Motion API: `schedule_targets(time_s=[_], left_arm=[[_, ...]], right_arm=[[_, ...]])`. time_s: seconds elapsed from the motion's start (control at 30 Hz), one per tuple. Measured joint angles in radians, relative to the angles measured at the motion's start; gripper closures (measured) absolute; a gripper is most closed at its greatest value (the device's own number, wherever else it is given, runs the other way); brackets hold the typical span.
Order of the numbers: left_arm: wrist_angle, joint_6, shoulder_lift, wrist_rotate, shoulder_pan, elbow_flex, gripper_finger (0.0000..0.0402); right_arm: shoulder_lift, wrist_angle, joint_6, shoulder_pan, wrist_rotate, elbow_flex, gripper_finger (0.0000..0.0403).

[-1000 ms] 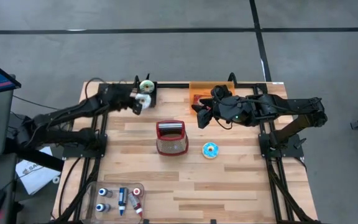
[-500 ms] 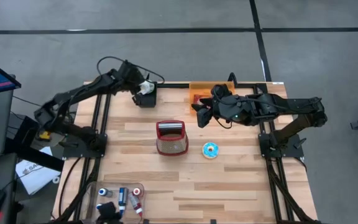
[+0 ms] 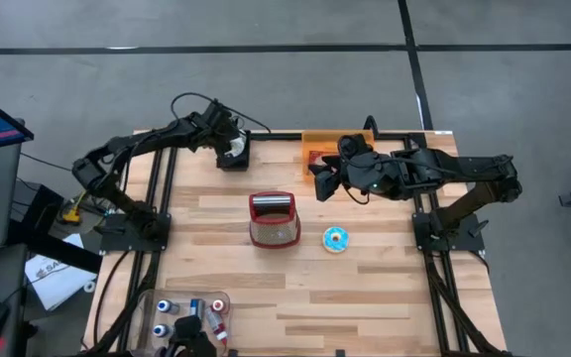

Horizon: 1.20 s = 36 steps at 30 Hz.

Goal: Pick & Place Food Item
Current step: Put the white donut into the black bin

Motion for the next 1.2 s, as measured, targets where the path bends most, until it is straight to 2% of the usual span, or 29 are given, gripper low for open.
schedule_targets(time_s=[0.43, 0.83, 1.2], left_arm=[[0.047, 0.034, 0.033, 0.037, 0.000, 0.000, 0.0302], [0.020, 0.021, 0.032, 0.078, 0.035, 0.000, 0.0301], [0.022, -0.029, 0.032, 0.121, 0.053, 0.000, 0.0259]], right_arm=[[0.000, -0.021, 0.015, -0.001, 0.022, 0.000, 0.0191], [0.000, -0.023, 0.034, -0.001, 0.028, 0.000, 0.0191], [0.000, -0.026, 0.034, -0.001, 0.028, 0.000, 0.0191]])
